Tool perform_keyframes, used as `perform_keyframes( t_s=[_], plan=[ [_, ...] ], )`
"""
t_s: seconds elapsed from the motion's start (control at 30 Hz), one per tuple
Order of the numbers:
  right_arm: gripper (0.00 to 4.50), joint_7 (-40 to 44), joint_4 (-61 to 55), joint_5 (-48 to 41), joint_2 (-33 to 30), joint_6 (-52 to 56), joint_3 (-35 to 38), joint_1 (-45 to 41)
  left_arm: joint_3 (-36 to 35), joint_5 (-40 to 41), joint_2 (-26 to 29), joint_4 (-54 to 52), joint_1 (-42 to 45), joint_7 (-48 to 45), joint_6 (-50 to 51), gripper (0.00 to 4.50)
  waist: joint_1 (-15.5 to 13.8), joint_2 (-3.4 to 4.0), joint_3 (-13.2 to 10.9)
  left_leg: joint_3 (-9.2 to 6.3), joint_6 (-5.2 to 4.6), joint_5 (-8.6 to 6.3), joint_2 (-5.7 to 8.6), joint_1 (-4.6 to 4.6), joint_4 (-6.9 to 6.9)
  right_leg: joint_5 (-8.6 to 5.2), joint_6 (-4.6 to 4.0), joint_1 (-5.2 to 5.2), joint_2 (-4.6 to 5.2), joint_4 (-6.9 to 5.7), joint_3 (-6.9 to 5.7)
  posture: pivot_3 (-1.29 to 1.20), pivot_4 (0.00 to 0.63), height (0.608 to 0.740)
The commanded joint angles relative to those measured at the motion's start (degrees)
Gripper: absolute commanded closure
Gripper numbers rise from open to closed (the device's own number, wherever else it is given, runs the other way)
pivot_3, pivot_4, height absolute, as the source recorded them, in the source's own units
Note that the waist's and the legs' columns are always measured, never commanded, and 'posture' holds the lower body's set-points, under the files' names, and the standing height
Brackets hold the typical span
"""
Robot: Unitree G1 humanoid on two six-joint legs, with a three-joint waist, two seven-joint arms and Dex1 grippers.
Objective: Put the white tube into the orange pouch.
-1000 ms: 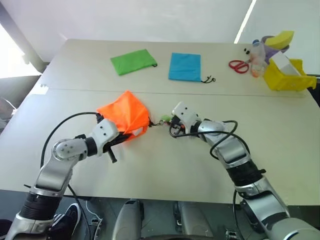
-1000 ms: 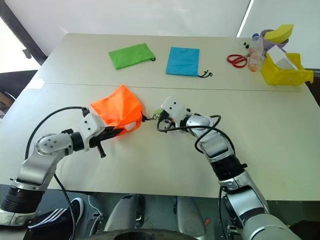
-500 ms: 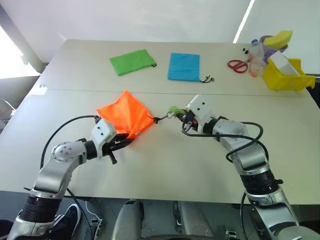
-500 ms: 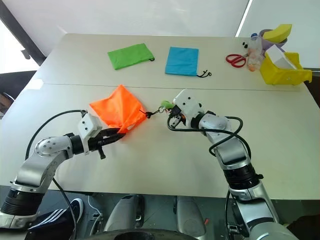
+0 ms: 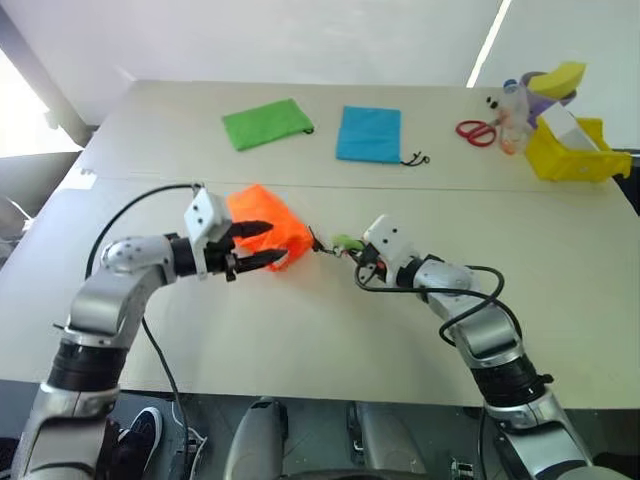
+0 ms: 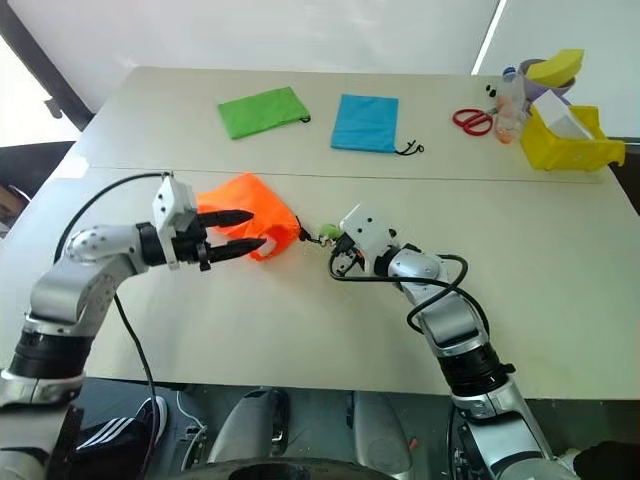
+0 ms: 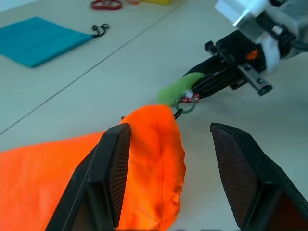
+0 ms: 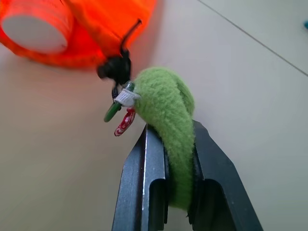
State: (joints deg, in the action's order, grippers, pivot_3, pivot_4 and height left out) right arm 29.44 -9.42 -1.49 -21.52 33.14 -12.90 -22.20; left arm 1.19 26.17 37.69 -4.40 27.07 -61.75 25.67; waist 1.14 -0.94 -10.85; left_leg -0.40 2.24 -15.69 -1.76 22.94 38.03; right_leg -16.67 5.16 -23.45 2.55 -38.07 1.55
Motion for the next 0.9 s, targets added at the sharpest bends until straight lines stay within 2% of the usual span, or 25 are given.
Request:
perform_keyframes(
  t_s=[0.03,0.23,0.53,0.77,0.9],
  plan=[
    [4.30,-1.76,0.30,1.57,0.34,-2.73,0.13,0.31,2.16,0.66,6.09,2.83,3.67,-10.58,1.60,1.73,0.18,0.00,0.00,-0.02,0.00,0.00,-0.01,0.01,-0.02,0.00,0.00,-0.04,-0.05,-0.01,0.00,0.00,0.150,0.740],
    [4.30,-2.88,0.38,1.74,1.00,-3.05,0.83,-0.39,3.38,-1.95,13.85,5.40,-0.67,-19.82,-2.08,1.73,1.23,0.03,-0.01,-0.03,0.00,0.00,-0.07,0.02,-0.17,-0.02,-0.03,-0.12,-0.10,-0.02,0.00,0.00,0.150,0.740],
    [4.30,-2.47,1.67,1.72,0.88,-4.57,0.51,-0.90,-3.91,-1.62,15.23,4.86,-8.52,-17.37,-7.48,1.73,1.16,0.01,-0.02,-0.01,0.00,0.00,-0.06,0.09,-0.04,-0.02,-0.02,-0.12,-0.02,-0.02,0.02,0.00,0.150,0.740],
    [4.30,-1.89,3.21,1.68,1.18,-5.77,0.16,-1.79,-12.03,2.26,11.67,5.31,-13.67,-13.05,-9.59,1.73,1.23,0.02,-0.02,-0.01,0.00,0.00,-0.09,0.08,-0.05,-0.01,-0.02,-0.14,-0.02,-0.06,0.01,0.00,0.150,0.740],
    [4.30,-1.74,4.21,2.30,0.75,-6.70,-0.01,-1.64,-11.96,5.10,7.67,5.90,-7.06,-8.91,-5.47,1.73,0.25,-0.01,-0.01,-0.05,0.00,0.00,-0.07,0.11,0.03,0.00,0.00,-0.10,0.03,-0.06,-0.01,0.00,0.150,0.740]
  ],
)
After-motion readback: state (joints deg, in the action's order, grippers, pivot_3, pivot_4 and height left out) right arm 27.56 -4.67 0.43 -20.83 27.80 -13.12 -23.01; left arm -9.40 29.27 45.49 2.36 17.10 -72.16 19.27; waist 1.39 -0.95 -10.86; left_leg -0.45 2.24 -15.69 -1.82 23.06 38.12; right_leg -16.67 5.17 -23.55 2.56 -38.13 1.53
